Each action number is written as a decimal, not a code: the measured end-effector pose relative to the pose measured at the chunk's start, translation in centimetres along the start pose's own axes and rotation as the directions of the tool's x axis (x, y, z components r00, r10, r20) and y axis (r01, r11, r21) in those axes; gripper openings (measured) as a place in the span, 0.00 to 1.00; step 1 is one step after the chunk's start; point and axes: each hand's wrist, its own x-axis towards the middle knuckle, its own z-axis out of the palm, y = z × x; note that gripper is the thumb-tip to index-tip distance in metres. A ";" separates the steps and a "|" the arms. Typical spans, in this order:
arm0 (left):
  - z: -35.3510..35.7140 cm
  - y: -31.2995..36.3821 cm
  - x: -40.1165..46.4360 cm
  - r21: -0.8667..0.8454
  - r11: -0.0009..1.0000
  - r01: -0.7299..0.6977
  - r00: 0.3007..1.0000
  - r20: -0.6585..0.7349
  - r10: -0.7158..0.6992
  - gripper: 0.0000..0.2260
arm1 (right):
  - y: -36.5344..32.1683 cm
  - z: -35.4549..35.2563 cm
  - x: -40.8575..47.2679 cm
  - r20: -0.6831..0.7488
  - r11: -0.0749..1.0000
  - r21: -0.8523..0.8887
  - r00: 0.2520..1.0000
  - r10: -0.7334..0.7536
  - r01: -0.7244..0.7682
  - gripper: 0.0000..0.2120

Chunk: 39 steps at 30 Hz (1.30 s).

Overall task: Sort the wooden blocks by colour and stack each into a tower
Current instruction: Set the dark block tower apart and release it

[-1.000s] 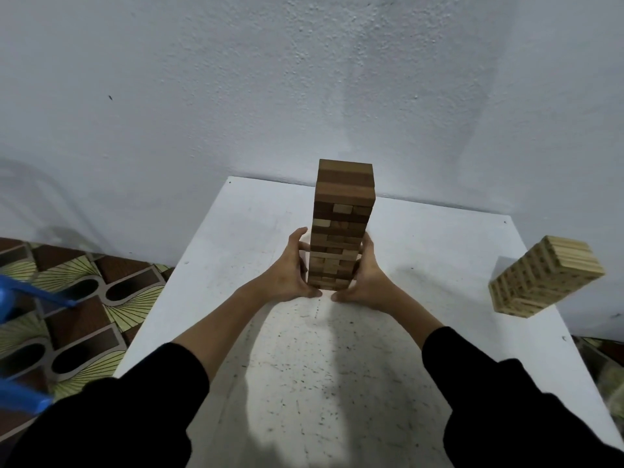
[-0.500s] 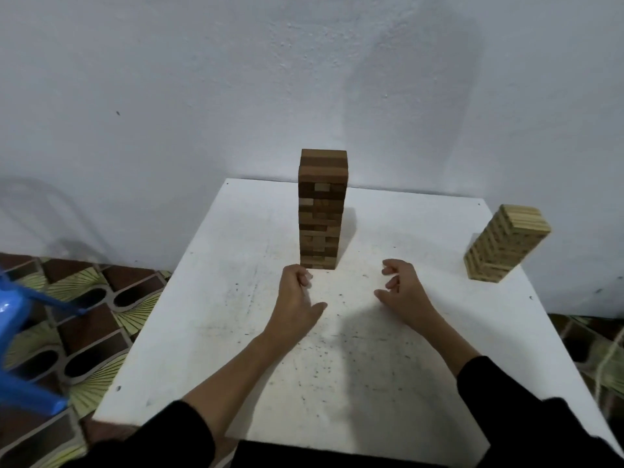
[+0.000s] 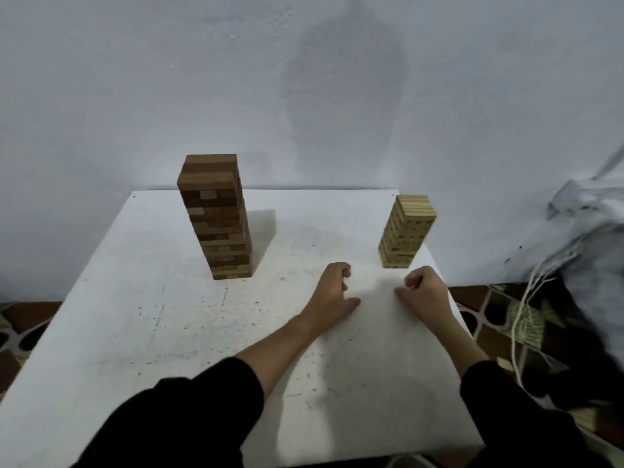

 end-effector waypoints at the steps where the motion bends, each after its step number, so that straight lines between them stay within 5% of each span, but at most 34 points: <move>1: 0.6 0.3 0.9 0.005 1.000 -0.014 1.000 0.009 0.014 0.23 | 0.2 -0.4 0.7 0.005 1.000 0.000 1.000 0.015 -0.015 0.17; 7: 2.5 2.0 6.2 -0.011 0.998 0.060 0.996 0.067 -0.059 0.32 | 0.9 -1.6 5.8 0.134 0.998 -0.004 0.989 0.066 -0.066 0.31; 15: 3.7 2.8 9.6 -0.025 0.998 0.049 0.994 0.100 -0.046 0.42 | 1.2 -2.1 9.3 0.376 0.986 0.035 0.912 -0.166 0.165 0.46; 28: 3.4 3.0 10.2 -0.066 0.996 -0.055 0.992 0.107 0.062 0.34 | 1.4 -1.5 10.5 0.404 0.968 0.042 0.882 -0.244 0.249 0.31; 39: -0.6 1.0 8.0 -0.101 0.992 0.081 0.991 0.111 -0.070 0.36 | -1.1 2.6 8.7 0.459 0.960 0.059 0.846 -0.270 0.275 0.32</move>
